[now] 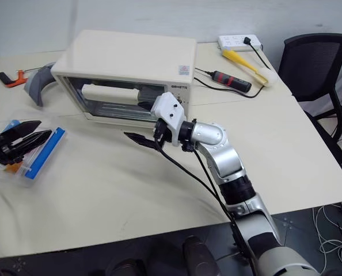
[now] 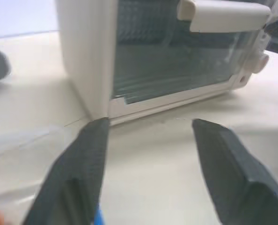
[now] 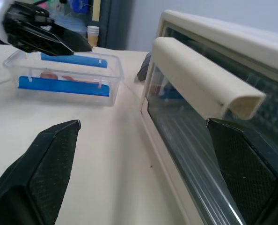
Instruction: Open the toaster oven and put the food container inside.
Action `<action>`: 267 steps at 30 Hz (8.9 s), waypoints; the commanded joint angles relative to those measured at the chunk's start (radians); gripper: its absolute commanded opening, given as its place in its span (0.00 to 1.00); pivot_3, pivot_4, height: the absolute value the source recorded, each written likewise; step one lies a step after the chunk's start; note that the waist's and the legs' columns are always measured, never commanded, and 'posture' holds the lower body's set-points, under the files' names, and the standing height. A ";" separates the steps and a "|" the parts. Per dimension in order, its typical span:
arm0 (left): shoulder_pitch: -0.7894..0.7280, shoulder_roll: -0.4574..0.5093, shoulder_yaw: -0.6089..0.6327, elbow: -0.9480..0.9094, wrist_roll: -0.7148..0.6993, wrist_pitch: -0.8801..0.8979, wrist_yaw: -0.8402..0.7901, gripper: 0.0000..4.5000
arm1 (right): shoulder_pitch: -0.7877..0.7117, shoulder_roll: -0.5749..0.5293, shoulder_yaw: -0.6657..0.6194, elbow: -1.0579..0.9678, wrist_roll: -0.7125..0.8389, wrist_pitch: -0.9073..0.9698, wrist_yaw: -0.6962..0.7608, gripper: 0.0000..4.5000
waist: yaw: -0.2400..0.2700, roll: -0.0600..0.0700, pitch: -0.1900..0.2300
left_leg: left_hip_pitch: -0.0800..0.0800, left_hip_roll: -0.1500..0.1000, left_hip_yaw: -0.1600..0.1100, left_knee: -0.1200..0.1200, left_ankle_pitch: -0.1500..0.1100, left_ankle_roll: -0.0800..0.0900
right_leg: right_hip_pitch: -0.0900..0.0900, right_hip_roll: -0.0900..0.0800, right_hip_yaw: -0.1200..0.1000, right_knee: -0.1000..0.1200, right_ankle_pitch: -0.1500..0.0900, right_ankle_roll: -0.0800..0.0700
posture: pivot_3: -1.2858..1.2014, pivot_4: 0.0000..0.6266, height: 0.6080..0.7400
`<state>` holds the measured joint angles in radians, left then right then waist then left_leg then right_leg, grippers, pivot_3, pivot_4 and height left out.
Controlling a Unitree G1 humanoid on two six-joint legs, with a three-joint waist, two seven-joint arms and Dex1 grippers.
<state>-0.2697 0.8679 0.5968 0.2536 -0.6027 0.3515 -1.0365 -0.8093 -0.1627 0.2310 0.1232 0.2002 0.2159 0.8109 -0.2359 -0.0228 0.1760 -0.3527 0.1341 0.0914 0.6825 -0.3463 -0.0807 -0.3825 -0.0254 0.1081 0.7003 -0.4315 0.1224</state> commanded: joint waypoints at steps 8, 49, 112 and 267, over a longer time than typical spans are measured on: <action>0.078 -0.034 0.047 -0.165 -0.053 0.025 0.064 0.70 | -0.020 0.016 -0.012 -0.041 0.049 0.015 0.049 1.00 | 0.016 0.000 0.000 | 0.000 -0.010 0.000 0.000 0.000 0.000 | 0.001 -0.006 -0.002 -0.002 0.000 0.000 | 0.52 0.24 1.00; -0.503 -0.009 -0.204 0.413 0.133 -0.169 0.032 0.01 | 0.067 -0.088 0.102 -0.134 0.005 -0.060 0.237 1.00 | 0.017 0.000 0.000 | 0.000 -0.013 0.000 0.001 0.000 0.001 | 0.005 -0.004 -0.005 -0.004 0.000 0.000 | 0.52 0.24 1.00; 0.915 -0.334 0.707 -0.426 -0.173 0.123 0.222 1.00 | 0.485 -0.335 -0.233 -0.320 0.300 -0.269 0.323 1.00 | 0.108 -0.006 0.006 | 0.019 -0.014 0.000 -0.005 -0.013 -0.007 | 0.021 -0.003 0.004 -0.018 0.004 -0.001 | 0.52 0.24 1.00; -0.242 -0.192 -0.510 -0.125 0.226 -0.075 0.004 0.02 | 0.311 -0.309 0.032 -0.358 -0.028 0.126 -0.098 0.02 | 0.132 -0.008 0.012 | 0.018 -0.016 0.001 0.004 -0.018 -0.007 | 0.002 -0.003 0.006 -0.009 0.010 -0.001 | 0.52 0.24 1.00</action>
<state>-0.4932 0.6815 0.0789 0.1194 -0.3907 0.2987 -1.0660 -0.4745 -0.4797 0.3028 -0.2480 0.1821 0.3820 0.7343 -0.1039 -0.0310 0.1876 -0.3351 0.1183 0.0926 0.6864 -0.3643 -0.0873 -0.3803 -0.0280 0.1138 0.6916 -0.4219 0.1213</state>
